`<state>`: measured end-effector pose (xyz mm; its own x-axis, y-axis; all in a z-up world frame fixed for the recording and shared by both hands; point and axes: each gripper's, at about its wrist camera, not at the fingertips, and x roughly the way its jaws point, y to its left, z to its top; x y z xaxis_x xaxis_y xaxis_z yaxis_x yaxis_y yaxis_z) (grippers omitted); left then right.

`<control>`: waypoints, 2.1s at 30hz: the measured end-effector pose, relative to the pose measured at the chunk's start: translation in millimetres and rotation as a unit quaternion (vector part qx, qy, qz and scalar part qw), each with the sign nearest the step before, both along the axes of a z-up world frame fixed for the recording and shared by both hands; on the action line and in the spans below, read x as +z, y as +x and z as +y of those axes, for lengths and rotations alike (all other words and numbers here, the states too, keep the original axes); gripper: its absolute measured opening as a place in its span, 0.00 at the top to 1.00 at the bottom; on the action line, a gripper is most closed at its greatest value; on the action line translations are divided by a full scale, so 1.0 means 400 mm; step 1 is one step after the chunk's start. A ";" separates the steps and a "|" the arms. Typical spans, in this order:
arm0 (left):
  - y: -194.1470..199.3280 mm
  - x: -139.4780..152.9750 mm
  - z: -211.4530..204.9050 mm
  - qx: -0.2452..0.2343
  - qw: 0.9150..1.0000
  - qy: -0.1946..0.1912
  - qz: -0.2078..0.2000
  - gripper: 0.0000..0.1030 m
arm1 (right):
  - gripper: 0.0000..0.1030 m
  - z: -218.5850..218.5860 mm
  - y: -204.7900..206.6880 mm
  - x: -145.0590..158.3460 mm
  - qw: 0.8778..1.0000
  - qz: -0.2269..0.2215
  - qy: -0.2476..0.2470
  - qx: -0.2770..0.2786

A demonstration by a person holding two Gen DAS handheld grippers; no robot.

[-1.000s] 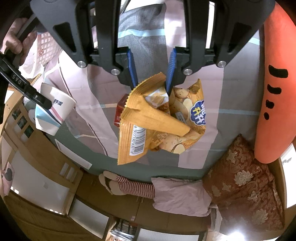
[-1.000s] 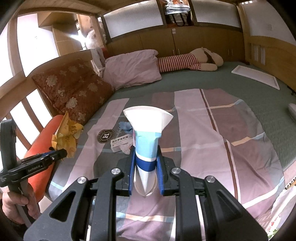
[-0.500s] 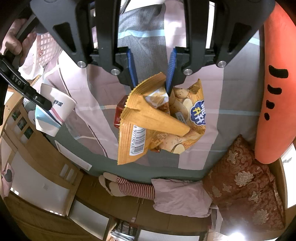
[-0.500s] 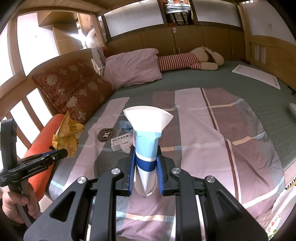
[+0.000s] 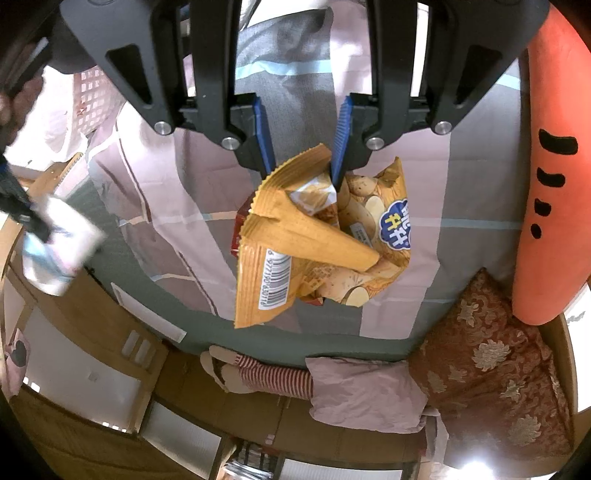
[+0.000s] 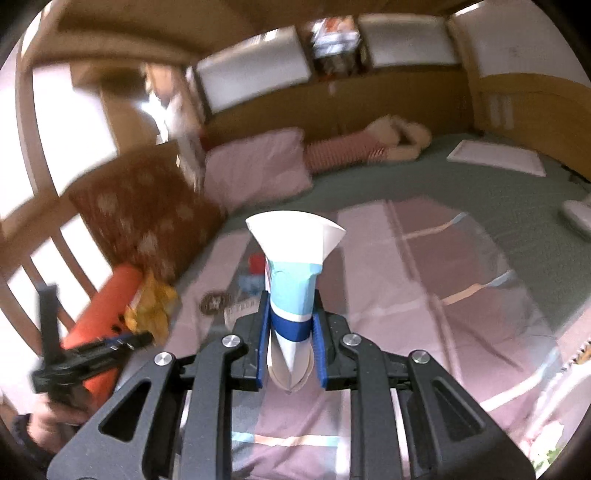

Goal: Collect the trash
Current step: 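Carry the chip bag and white cup to the bin and release them, then bring both tools back over the remaining trash on the bed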

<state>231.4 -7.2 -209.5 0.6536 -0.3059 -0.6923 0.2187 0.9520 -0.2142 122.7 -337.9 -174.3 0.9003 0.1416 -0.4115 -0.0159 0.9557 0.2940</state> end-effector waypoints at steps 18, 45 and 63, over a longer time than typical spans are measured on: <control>-0.229 0.158 -0.619 -0.353 0.935 -0.027 -0.006 0.70 | 0.23 -0.516 -0.594 -0.090 0.942 0.002 0.093 -0.323; 0.112 0.098 -0.033 -0.022 0.999 0.047 0.010 0.03 | 0.16 0.080 0.099 0.040 0.998 0.061 0.020 0.027; 0.161 0.020 0.053 0.033 0.998 0.032 0.041 0.03 | 0.16 0.217 0.425 -0.154 0.986 0.161 -0.002 0.050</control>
<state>295.7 13.9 -201.6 0.6108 -0.2173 -0.7614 0.1390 0.9761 -0.1671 292.8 -251.1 -236.0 0.7039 0.2203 -0.6753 -0.0163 0.9554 0.2948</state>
